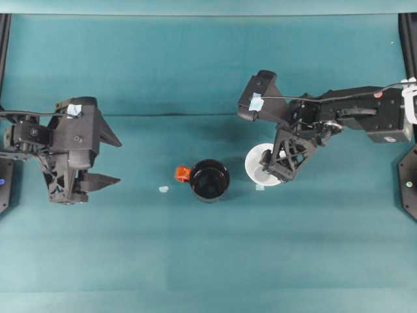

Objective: Put the paper cup into the moved red handle cup holder.

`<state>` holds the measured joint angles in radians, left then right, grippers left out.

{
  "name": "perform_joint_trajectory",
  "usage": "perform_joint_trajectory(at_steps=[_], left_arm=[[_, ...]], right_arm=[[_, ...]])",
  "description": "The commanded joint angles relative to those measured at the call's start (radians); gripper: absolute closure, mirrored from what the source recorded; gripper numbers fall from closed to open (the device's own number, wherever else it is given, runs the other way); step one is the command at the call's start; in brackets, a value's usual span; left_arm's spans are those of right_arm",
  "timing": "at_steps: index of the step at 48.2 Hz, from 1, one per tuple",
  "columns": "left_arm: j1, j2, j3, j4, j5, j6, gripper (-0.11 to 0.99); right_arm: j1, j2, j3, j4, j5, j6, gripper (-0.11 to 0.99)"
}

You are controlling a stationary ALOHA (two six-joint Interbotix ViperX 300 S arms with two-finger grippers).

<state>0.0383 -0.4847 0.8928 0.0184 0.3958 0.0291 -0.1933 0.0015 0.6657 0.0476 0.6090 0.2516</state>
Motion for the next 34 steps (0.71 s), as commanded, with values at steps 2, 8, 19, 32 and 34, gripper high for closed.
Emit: perform_joint_trajectory(at_steps=[2,8,19,32,34], left_arm=[[-0.002,-0.008,-0.011,0.003,-0.005,0.0,-0.04],[-0.002,-0.008,-0.011,0.003,-0.005,0.0,-0.04],[-0.002,-0.008,-0.011,0.003,-0.005,0.0,-0.04],[-0.002,-0.008,-0.011,0.003,-0.005,0.0,-0.04],[-0.002,-0.008,-0.011,0.002,-0.005,0.0,-0.04]], right_arm=[[0.008,-0.009,-0.012,0.002,-0.014,0.005,0.27],[0.023,-0.009,-0.018,0.003,-0.012,0.005,0.61],[0.043,-0.009,-0.018,0.014,0.003,0.005,0.95],[0.046,-0.009,-0.025,0.023,0.003,0.006,0.98],[0.046,-0.009,-0.026,0.023,0.003,0.006,0.98]])
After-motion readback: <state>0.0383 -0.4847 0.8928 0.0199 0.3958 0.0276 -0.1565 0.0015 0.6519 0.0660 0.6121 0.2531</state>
